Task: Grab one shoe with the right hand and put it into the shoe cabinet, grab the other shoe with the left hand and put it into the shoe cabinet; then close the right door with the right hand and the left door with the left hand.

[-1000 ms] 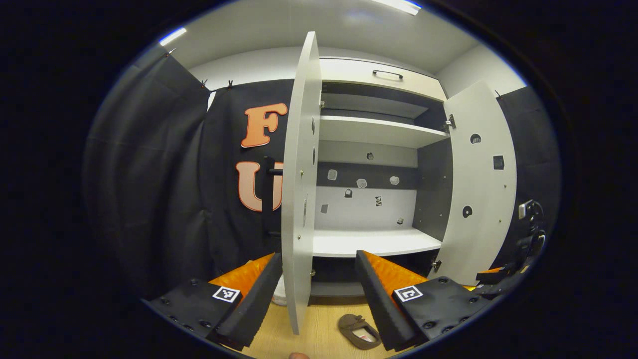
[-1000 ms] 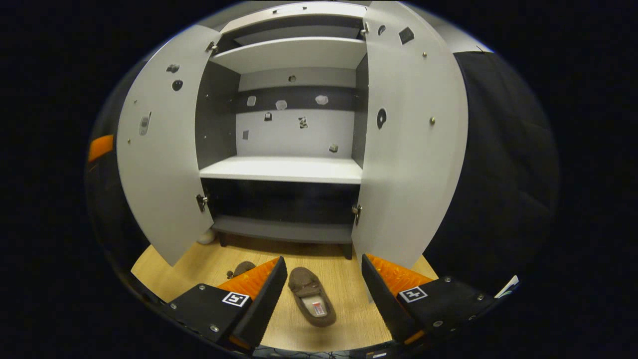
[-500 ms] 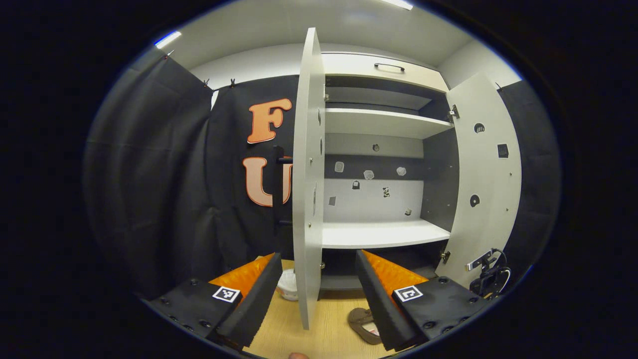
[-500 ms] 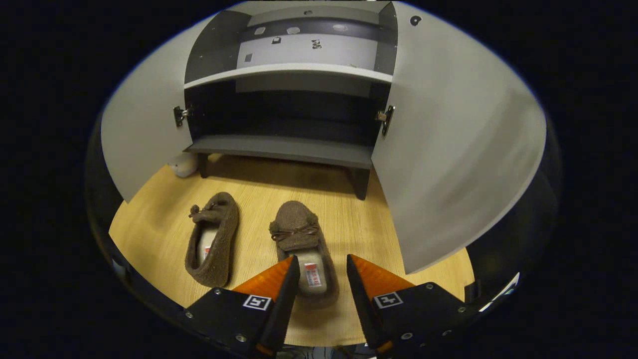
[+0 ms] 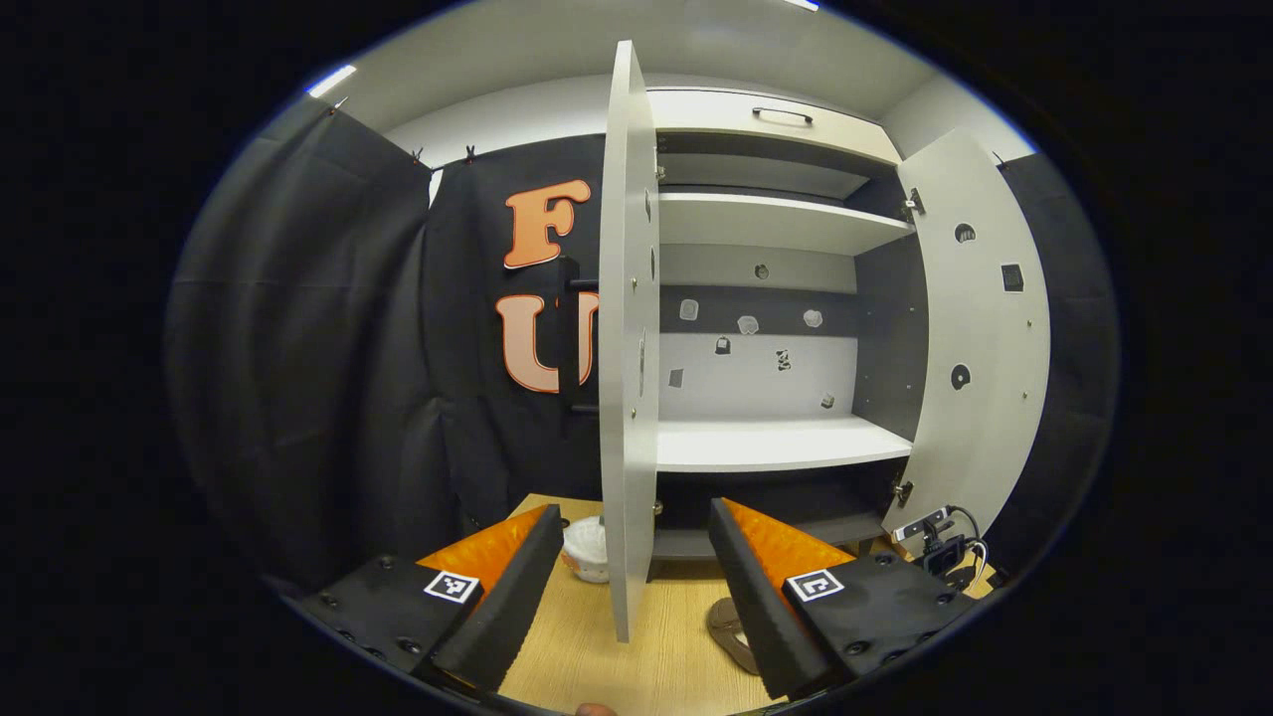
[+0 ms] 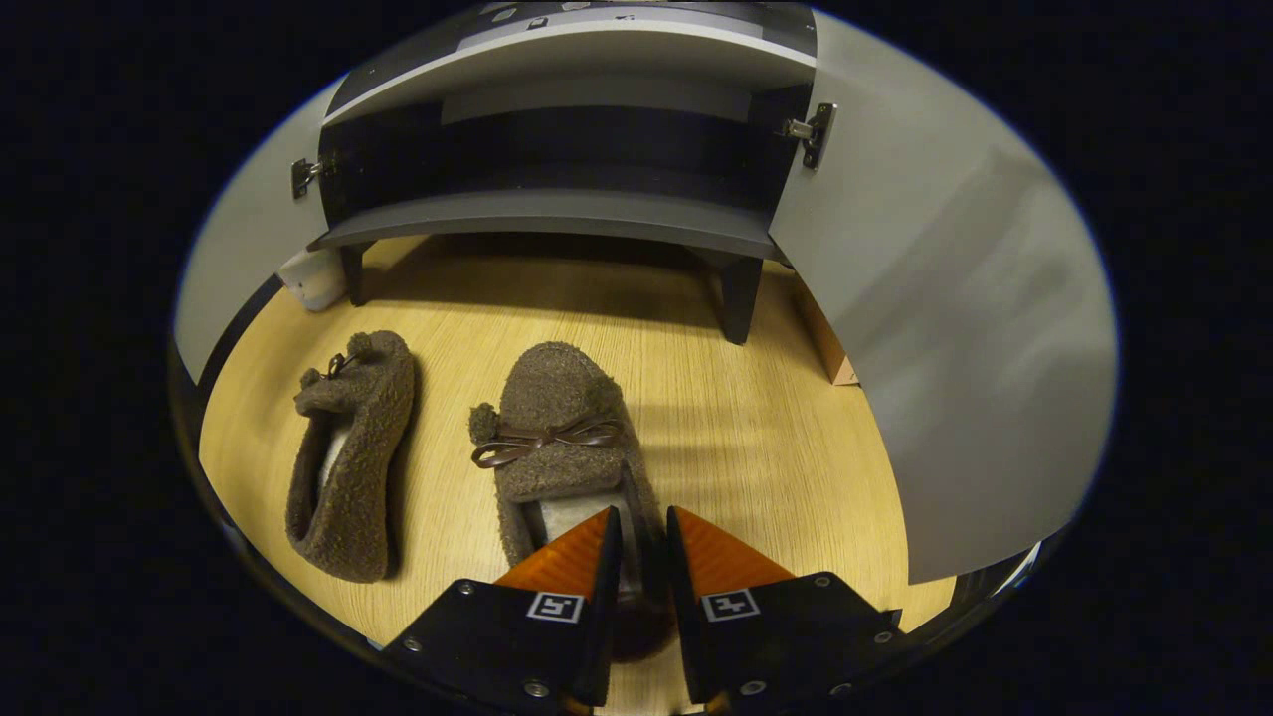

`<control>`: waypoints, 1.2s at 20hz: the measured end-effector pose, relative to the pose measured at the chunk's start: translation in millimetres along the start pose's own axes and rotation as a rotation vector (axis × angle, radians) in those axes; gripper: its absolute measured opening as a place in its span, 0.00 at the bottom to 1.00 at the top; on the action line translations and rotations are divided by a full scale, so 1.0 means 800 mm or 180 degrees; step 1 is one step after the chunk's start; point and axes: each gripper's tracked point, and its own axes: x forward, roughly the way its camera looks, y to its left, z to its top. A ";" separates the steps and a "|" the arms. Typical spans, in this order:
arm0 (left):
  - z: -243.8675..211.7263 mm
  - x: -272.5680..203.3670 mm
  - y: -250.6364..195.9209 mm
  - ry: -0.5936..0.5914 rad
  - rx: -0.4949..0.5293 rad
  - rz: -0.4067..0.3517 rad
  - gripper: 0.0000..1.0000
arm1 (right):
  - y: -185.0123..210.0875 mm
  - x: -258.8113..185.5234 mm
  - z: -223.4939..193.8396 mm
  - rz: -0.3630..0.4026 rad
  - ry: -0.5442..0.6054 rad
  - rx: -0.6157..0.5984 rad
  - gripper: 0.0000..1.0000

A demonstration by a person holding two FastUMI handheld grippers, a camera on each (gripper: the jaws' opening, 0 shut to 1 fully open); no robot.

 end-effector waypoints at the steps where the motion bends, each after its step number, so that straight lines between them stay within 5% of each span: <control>1: -0.001 0.000 0.000 0.0001 -0.0001 0.0002 0.96 | -0.001 0.003 -0.002 -0.0010 0.0027 0.0013 0.29; 7: -0.008 0.000 -0.011 0.0037 0.0004 -0.0076 0.94 | 0.003 -0.006 0.000 -0.0084 0.0076 0.0179 0.01; 16: -0.006 -0.006 -0.027 -0.0043 -0.0102 -0.0270 0.97 | 0.033 -0.112 0.083 0.0051 -0.0325 0.0450 0.00; 24: -0.002 -0.014 -0.004 -0.0134 -0.0151 -0.0202 0.96 | 0.060 -0.239 0.252 0.0328 -0.1059 0.0608 0.00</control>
